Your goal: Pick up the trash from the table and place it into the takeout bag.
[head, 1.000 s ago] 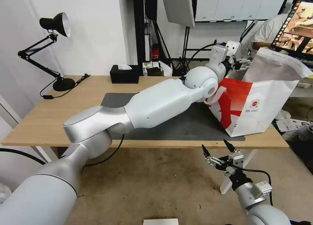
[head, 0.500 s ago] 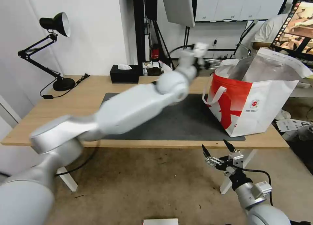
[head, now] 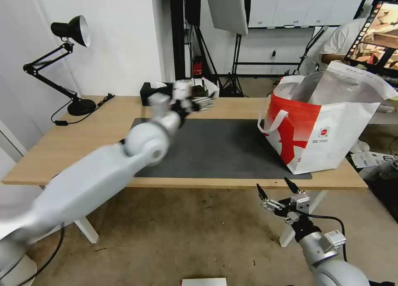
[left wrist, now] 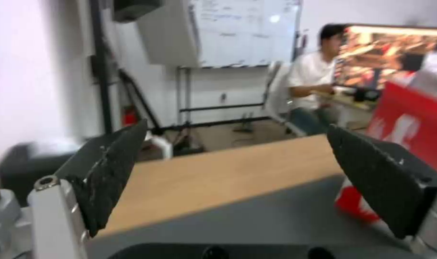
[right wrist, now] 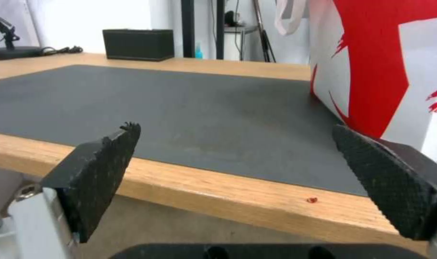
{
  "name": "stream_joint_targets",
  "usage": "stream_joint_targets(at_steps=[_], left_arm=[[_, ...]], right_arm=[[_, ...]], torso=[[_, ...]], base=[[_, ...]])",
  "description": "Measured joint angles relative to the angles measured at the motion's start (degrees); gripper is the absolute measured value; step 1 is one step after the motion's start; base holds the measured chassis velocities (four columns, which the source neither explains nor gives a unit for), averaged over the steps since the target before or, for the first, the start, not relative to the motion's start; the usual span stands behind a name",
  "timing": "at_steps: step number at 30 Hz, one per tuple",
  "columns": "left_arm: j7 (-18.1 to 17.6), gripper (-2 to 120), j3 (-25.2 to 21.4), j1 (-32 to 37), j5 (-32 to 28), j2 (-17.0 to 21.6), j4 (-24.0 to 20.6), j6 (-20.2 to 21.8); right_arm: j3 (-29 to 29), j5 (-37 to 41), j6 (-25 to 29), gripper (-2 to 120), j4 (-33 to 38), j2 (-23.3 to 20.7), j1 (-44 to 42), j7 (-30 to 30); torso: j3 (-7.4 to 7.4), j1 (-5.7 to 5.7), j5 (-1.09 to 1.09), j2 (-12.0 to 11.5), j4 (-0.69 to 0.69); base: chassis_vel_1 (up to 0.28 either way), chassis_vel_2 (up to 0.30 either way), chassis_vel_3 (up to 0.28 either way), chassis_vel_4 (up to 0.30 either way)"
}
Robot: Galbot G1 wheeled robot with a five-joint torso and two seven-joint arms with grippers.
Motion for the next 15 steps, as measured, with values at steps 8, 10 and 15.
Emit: stream_joint_targets(at_steps=[8,10,15], left_arm=[[1.36,100,-22.32,30.68,9.24,3.75,-9.16,-3.93],[2.18,100,-27.31,38.08,13.37,1.16,-9.78,-5.86],[4.5,100,-38.07,55.51,23.44,-5.65,-11.34,-9.39]], right_arm=[[0.0,0.0,0.0,100,0.0,0.0,0.0,0.0],[-0.01,0.0,0.0,100,0.0,0.0,0.0,-0.01],[-0.01,0.0,0.0,100,0.0,0.0,0.0,-0.01]], torso=[[-0.01,-0.01,0.02,0.0,0.03],[-0.01,-0.01,0.03,0.0,-0.01],[0.0,-0.01,0.04,0.0,0.01]], base=[[0.0,0.0,0.0,0.0],[0.0,0.0,0.0,0.0],[0.0,0.0,0.0,0.0]])
